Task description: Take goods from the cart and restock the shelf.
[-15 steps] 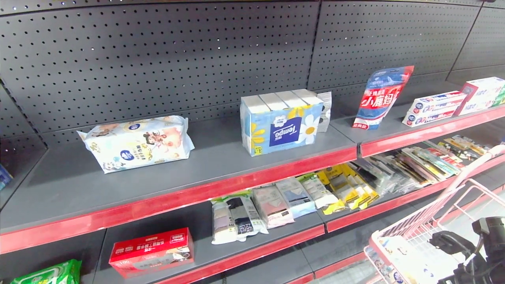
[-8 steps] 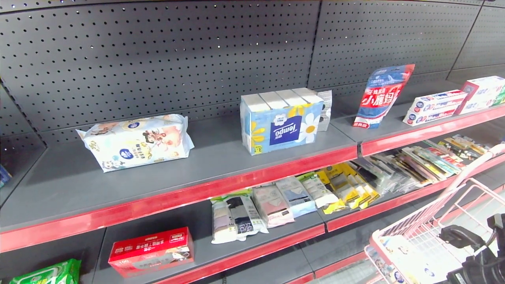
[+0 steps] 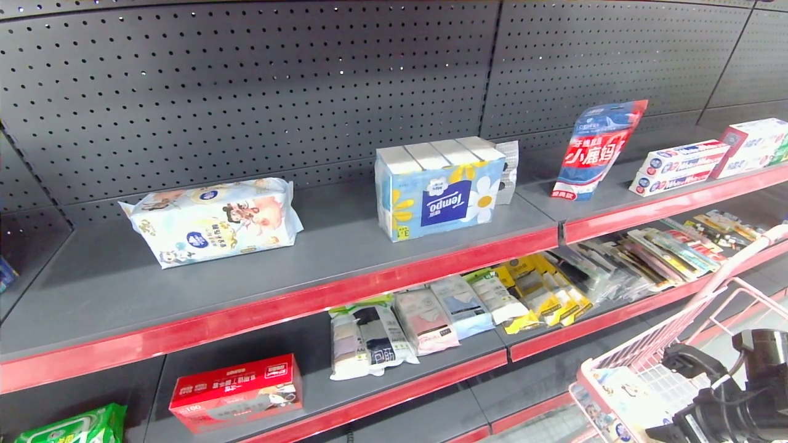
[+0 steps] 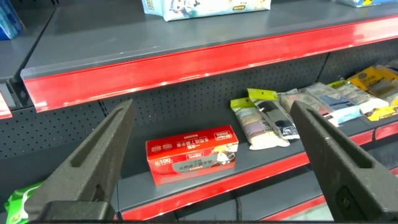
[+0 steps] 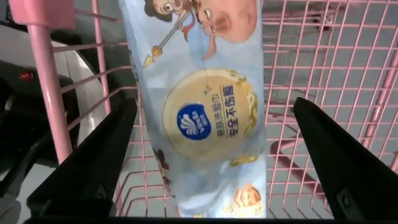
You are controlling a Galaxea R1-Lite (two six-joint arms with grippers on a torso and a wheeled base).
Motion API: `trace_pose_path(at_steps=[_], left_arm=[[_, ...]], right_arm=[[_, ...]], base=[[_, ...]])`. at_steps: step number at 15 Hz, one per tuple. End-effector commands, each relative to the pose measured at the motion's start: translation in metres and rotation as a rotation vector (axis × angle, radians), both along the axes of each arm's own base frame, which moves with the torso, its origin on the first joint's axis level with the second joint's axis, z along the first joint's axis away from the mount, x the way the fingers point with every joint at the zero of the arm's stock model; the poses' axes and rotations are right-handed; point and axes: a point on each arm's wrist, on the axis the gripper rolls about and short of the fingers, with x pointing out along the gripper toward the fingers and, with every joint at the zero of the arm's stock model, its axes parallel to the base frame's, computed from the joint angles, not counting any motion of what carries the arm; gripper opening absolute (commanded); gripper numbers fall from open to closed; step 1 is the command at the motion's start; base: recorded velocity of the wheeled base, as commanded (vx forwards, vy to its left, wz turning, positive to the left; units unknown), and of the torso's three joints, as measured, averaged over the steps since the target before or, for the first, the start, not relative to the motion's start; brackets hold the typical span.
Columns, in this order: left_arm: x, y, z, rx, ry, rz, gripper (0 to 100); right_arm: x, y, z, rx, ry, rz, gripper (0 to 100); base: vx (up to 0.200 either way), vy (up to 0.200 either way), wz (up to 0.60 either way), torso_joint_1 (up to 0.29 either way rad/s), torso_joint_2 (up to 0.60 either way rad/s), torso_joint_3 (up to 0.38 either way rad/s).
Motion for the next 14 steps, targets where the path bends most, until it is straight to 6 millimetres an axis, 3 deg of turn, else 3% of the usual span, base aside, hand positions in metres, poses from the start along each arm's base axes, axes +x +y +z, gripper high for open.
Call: trace_pose_path(at_steps=[1, 5, 14], left_arm=[[0.0, 0.0, 0.0, 0.0, 0.0, 0.0, 100], [0.0, 0.0, 0.0, 0.0, 0.0, 0.0, 100], [0.0, 0.0, 0.0, 0.0, 0.0, 0.0, 100]], right_arm=[[0.007, 0.0, -0.013, 0.028, 0.017, 0.033, 100], [-0.003, -0.005, -0.022, 0.123, 0.023, 0.023, 100], [-0.013, -0.016, -0.028, 0.076, 0.033, 0.104, 100]], base=[[0.0, 0.0, 0.0, 0.0, 0.0, 0.0], [0.0, 0.0, 0.0, 0.0, 0.0, 0.0], [0.0, 0.0, 0.0, 0.0, 0.0, 0.0]])
